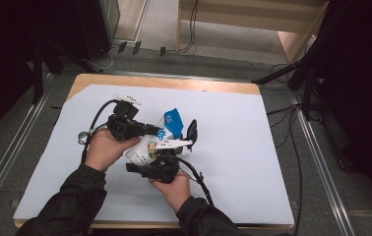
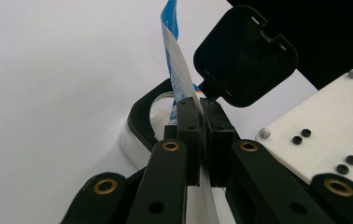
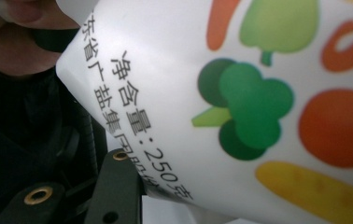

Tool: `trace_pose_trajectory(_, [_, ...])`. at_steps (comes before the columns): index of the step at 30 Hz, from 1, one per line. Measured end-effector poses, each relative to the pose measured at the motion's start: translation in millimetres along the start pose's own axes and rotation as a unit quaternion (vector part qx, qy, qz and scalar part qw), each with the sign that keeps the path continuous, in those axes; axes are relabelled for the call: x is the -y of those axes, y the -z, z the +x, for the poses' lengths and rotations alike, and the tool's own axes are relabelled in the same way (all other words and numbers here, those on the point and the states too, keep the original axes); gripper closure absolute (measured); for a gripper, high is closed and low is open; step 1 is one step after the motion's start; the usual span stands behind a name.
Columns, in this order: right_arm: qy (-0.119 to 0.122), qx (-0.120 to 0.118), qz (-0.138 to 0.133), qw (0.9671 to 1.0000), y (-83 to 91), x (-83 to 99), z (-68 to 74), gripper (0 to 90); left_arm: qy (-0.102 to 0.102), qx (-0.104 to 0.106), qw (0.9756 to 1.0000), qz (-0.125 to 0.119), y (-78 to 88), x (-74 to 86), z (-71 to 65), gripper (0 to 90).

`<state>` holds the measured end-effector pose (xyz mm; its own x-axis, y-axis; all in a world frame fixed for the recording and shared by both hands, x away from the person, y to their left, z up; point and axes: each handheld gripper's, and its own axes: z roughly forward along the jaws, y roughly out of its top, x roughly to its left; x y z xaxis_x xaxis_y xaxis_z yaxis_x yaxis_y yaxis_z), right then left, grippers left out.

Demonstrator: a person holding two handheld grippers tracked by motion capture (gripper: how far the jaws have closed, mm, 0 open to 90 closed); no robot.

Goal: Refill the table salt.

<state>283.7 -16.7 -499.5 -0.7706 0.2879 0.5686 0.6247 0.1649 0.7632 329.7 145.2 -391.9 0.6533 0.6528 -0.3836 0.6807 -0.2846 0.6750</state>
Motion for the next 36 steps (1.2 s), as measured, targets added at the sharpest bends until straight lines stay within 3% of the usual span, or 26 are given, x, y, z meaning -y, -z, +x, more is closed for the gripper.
trace_pose_trajectory(10, [-0.010, -0.006, -0.004, 0.9999, -0.1, -1.7, -0.7, 62.6, 0.003, -0.011, 0.9999, -0.006, -1.1, -1.1, -0.1, 88.6])
trace_pose_trajectory(17, [0.002, 0.003, -0.002, 1.0000, -1.6, -2.5, 1.4, 59.8, -0.001, -0.022, 0.9997, -0.007, -3.0, -0.7, -3.6, 89.7])
trace_pose_trajectory(23, [0.005, 0.005, -0.001, 1.0000, -2.2, -2.7, 1.2, 60.5, 0.001, -0.022, 0.9997, -0.010, -2.6, -0.7, -4.2, 89.9])
trace_pose_trajectory(36, [-0.013, -0.010, -0.006, 0.9998, -0.9, -3.8, -1.2, 62.6, -0.002, -0.019, 0.9997, -0.014, -2.5, -1.1, -3.3, 89.5])
